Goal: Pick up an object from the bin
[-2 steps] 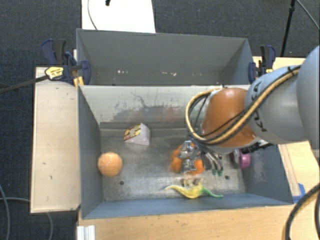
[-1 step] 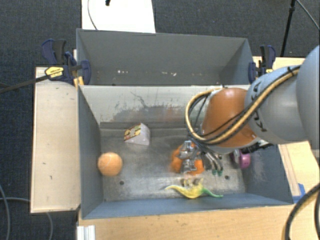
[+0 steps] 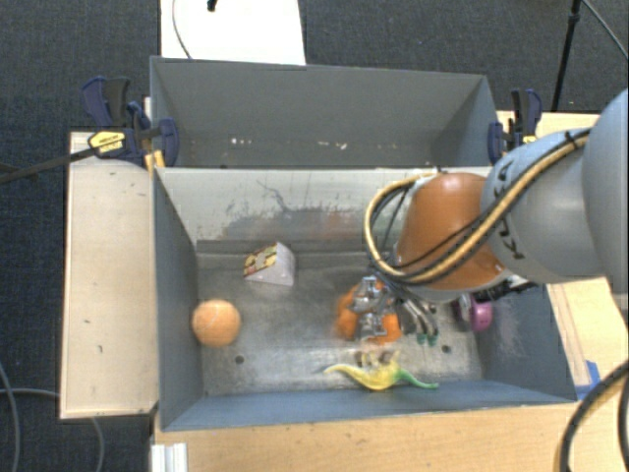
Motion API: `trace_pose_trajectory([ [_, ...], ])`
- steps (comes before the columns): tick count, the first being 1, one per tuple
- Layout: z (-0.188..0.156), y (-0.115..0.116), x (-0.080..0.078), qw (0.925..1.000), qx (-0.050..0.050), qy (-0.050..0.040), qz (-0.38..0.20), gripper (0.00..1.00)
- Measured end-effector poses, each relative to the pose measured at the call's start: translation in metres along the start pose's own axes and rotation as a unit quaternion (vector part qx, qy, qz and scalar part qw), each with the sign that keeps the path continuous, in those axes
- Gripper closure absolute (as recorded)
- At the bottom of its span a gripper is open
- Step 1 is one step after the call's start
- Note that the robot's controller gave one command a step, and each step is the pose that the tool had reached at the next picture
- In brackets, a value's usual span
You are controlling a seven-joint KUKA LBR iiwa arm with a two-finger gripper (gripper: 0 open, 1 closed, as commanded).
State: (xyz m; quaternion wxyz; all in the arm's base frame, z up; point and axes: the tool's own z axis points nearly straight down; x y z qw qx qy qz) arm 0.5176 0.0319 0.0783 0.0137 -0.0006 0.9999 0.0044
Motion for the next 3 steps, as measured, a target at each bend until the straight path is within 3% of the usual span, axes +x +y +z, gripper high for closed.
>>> trace_pose_trajectory([
  [1, 0.004, 0.020, -0.044, 0.9846, 0.002, 0.0149, -0.174, 1.00],
  [2, 0.004, 0.020, -0.044, 0.9847, 0.002, 0.0148, -0.174, 1.00],
  [3, -0.150, 0.029, -0.055, 0.9858, 0.002, 0.0120, -0.168, 1.00],
])
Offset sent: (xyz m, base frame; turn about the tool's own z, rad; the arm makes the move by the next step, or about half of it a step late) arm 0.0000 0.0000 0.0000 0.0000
